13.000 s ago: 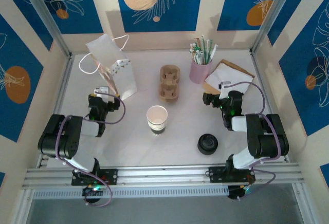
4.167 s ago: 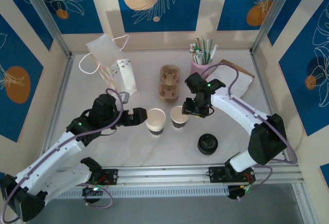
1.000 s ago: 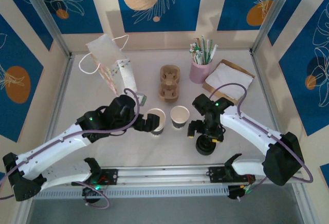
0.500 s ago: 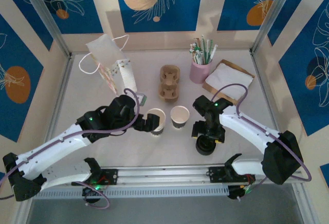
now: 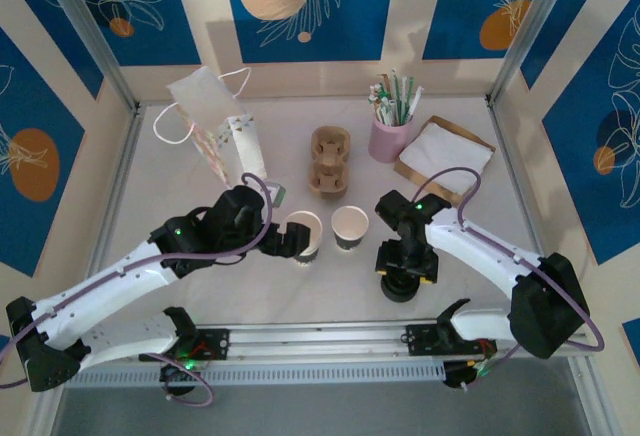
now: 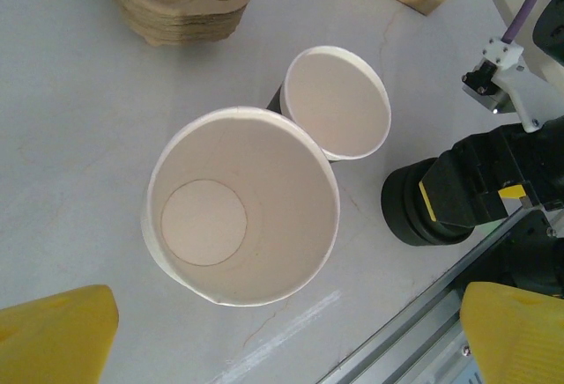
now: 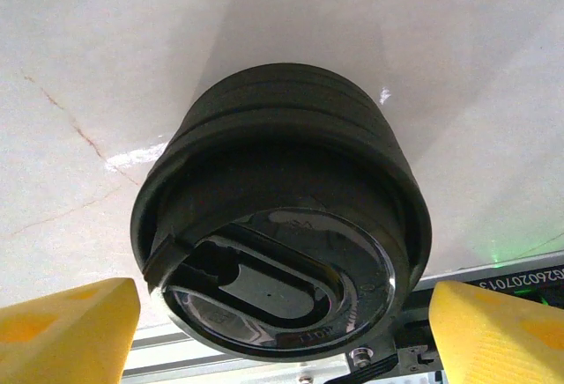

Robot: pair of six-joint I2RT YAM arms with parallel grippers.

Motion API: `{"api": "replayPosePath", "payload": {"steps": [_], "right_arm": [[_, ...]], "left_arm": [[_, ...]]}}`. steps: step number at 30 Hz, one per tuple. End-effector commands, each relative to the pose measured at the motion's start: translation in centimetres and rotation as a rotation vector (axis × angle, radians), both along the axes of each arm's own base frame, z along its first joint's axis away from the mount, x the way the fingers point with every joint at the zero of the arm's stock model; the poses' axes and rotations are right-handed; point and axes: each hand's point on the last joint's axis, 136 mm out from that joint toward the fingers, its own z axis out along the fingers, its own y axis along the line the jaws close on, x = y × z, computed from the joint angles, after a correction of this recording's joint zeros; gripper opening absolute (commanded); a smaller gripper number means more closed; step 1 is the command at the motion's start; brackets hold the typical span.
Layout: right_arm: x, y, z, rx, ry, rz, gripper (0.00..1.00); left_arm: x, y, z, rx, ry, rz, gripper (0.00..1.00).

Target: Pack the takeout coffee

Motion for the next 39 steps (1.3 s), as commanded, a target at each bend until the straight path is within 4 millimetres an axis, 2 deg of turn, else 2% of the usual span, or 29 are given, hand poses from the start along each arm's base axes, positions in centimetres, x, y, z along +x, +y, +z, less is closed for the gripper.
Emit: {"api": "replayPosePath", "payload": {"steps": [1,16,28,39], "right_arm": [[-0.8,-0.4,0.2,-0.028,0.024,-0.019,0.87],[-0.8,-0.1,-0.6,-0.021,0.03,-0.02,0.78],[-0.7,0.1,-1.1,-0.011,0.034,-0.022,0.81],[-0.7,0.1,-1.3,-0.01,0.033,-0.024,0.71]], "left_arm": [[0.1,-0.1,-0.1,-0.003,0.003,-0.003,1.0],[0.0,-0.1,-0.2,-0.006,0.006,-0.002,1.0],[0.0,0.0,-0.4,-0.004,0.008,-0.001,1.0],[0.0,0.0,-0.4,-0.006,0.009,0.001,1.0]]}}
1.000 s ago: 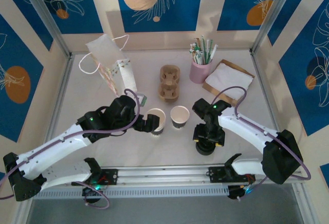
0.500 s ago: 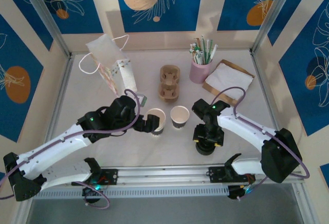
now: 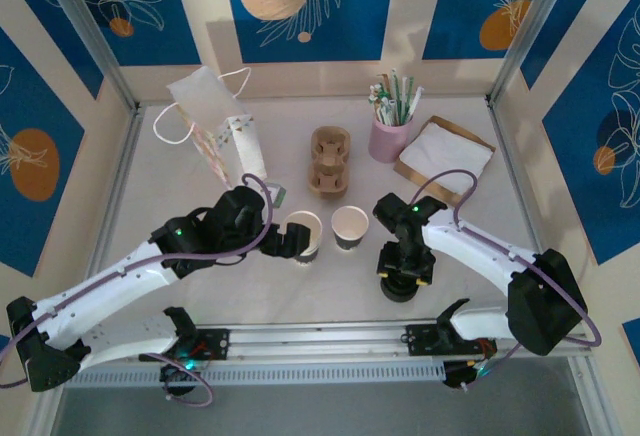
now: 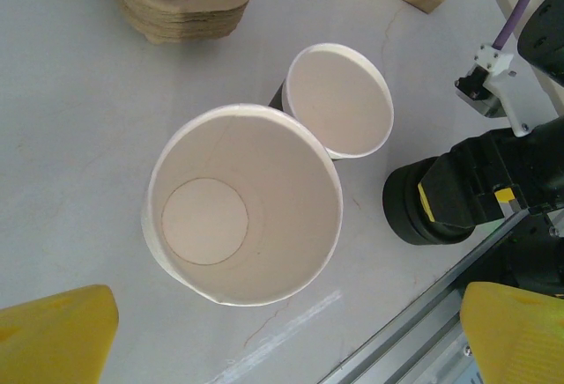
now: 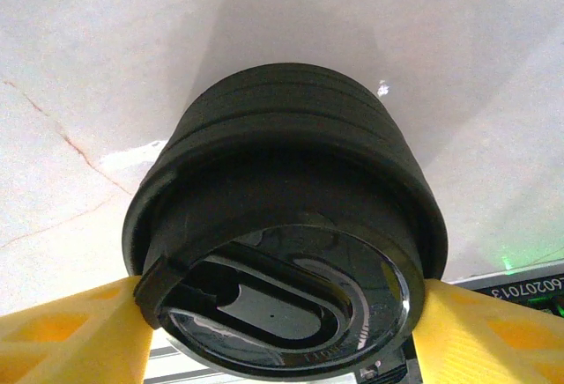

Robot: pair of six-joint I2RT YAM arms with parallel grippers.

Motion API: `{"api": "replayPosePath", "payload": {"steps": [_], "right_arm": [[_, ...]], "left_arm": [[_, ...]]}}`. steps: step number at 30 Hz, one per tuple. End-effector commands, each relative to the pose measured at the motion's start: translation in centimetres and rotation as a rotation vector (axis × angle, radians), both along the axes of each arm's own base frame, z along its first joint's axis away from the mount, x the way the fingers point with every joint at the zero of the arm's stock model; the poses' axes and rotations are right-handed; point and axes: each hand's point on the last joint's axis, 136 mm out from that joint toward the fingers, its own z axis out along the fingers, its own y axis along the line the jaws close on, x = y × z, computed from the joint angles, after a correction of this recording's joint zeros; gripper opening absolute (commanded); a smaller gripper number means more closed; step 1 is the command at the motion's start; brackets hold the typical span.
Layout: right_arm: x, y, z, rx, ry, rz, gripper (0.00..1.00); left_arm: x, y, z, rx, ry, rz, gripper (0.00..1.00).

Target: Pack the takeout coffee

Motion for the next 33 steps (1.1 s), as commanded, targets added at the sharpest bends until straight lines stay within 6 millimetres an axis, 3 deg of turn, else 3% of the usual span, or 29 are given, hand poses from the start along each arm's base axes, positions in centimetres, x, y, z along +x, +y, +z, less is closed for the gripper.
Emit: {"api": "replayPosePath", "payload": {"steps": [1,21,33], "right_arm": [[-0.6,-0.1,-0.3,-0.002,0.023,-0.014,0.7],[-0.4,0.1,4.0,0.017,-0.041,0.006,0.67],[2.2,2.6,9.5,0.115,-0.179,0.065,0.67]], "left_arm": [[0.0,0.0,-0.2,-0.008,0.007,0.0,1.0],[0.0,0.0,-0.2,-0.009,0.006,0.002,1.0],[1.5,1.9,0.4,0.045,-0.039,0.065,1.0]]}}
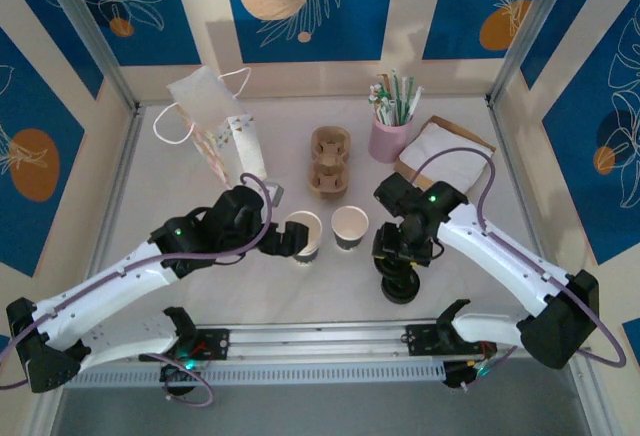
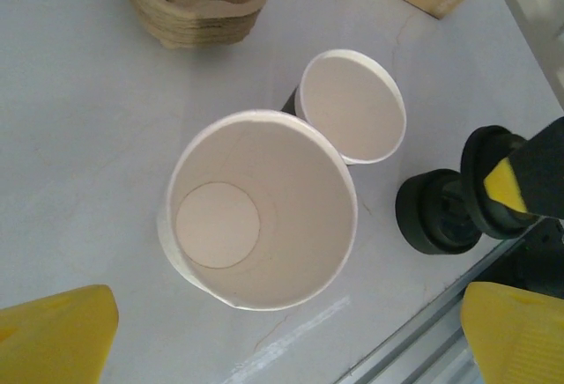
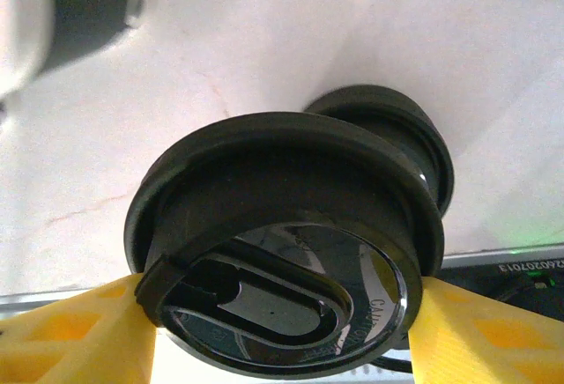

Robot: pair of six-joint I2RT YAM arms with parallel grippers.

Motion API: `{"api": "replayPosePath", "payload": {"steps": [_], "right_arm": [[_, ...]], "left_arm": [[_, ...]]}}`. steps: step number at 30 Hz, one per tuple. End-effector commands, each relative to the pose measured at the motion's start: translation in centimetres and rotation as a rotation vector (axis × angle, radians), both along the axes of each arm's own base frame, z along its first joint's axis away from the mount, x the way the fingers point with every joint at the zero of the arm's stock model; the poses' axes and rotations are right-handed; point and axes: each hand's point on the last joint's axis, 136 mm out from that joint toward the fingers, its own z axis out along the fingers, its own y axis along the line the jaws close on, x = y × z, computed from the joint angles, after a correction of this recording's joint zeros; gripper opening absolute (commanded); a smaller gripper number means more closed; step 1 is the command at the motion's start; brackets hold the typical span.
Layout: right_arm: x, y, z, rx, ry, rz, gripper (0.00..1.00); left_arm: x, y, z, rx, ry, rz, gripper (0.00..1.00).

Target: Pack the takeout coffee

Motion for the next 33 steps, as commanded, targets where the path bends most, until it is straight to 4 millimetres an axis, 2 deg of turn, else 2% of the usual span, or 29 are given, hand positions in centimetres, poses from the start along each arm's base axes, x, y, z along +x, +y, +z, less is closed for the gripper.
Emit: {"api": "replayPosePath", "payload": {"steps": [1,8,14,22,26,33], "right_arm": [[0.5,0.3,1.7,-0.002,-0.019,0.02,0.67],[3.4,2.6,3.6,0.013,-0.035,0.094,0.66],[5.9,4.6,4.4,0.012,-0.028,0.148,0.66],[8.6,6.9,3.7,0.005,0.012,0.197,0.66],[9.6,7.8,3.3,-0.006,0.04,0.216,0.66],[10.2,8.5,2.3,-0.048,0.094,0.244,0.66]], "left_arm": [[1.0,1.4,0.6,0.036,-0.027,0.037,1.0],[2.0,3.0,1.5,0.017,-0.027,0.075,1.0],[1.4,3.2,2.3,-0.034,-0.069,0.027,1.0],[1.0,1.8,5.6,-0.105,-0.207,-0.097,1.0],[1.4,1.1,5.6,-0.093,-0.224,-0.133,1.0],[1.5,1.1,4.9,-0.072,-0.232,-0.143,1.0]]}}
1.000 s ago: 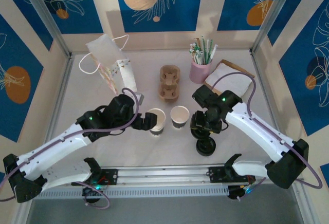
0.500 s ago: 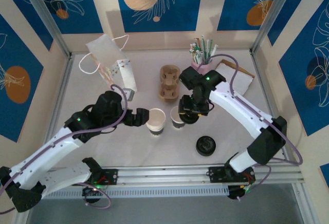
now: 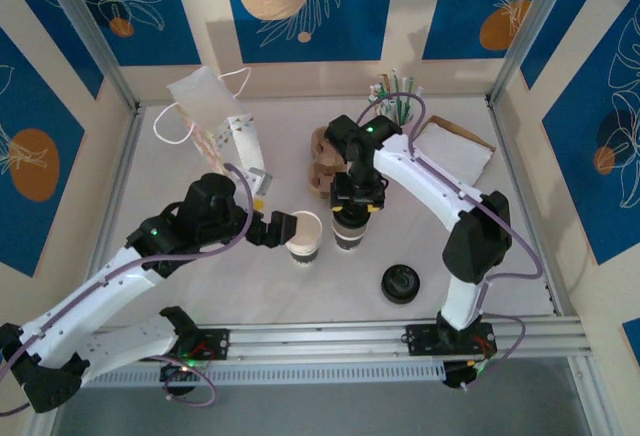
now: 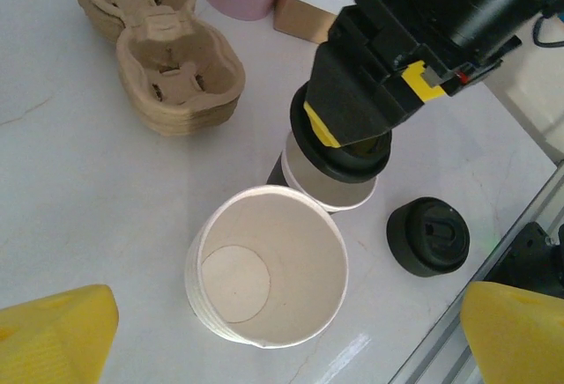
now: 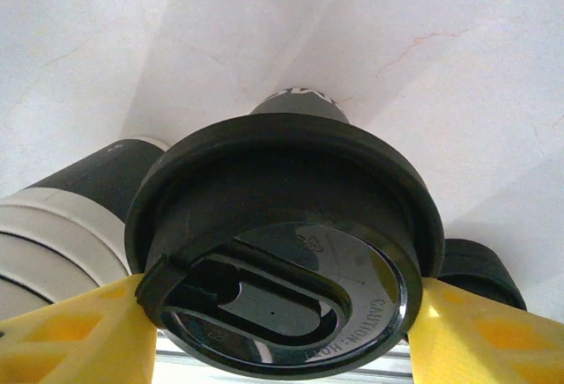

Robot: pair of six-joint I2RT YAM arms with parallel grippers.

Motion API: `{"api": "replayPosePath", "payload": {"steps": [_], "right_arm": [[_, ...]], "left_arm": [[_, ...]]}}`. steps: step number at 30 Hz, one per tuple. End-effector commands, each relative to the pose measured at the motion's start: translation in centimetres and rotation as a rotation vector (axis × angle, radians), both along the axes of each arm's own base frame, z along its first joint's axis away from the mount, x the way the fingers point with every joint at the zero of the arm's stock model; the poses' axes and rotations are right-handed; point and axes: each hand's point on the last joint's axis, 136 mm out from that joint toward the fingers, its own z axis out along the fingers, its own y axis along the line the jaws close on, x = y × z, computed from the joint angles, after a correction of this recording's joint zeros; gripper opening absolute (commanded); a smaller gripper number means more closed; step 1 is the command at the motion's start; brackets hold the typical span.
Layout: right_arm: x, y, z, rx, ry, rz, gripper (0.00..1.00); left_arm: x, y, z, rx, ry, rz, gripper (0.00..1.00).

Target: Pack the takeout coffee

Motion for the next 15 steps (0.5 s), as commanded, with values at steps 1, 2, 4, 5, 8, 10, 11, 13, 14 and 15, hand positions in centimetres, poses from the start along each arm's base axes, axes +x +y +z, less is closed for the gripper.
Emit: {"api": "replayPosePath", "payload": {"steps": [1,2,4,5,8,10,11,13,14,15], "right_arm": [[-0.9,0.0,0.3,-0.024,0.054,0.034,0.66],[-1.0,0.1,0.2,-0.027,0.059,0.038,0.66],[-1.1,0.3,0.0,-0.032,0.071,0.045,0.66],[-1.2,0.4,-0.1,-0.034,0.077,0.049,0.66],[-1.4,0.6,-0.5,-0.041,0.093,0.054,0.66],[-1.5,0.8,-0.7,-0.048,0.103,0.061,0.66],[-1.5,0.8,-0.7,-0.054,0.105,0.062,0.67],[-1.6,0.8,-0.8,-0.064,0.108,0.067,0.66],[-1.6,0.8,-0.8,-0.065,0.108,0.066,0.66],[-1.7,0.8,-0.9,-0.067,0.111,0.065,0.66]], "left_arm": [[0.0,-0.2,0.8,-0.014,-0.048,-0.03,1.0],[0.0,-0.1,0.7,-0.011,-0.05,-0.028,1.0],[0.0,0.1,0.5,-0.006,-0.053,-0.024,1.0],[0.0,0.1,0.4,-0.004,-0.053,-0.024,1.0],[0.0,0.2,0.2,-0.003,-0.05,-0.023,1.0],[-0.1,0.1,0.1,-0.007,-0.047,-0.027,1.0],[-0.1,0.1,0.0,-0.008,-0.048,-0.026,1.0],[-0.1,0.1,0.0,-0.01,-0.048,-0.026,1.0],[-0.1,0.1,0.0,-0.011,-0.048,-0.025,1.0],[-0.1,0.1,0.0,-0.011,-0.048,-0.025,1.0]]}}
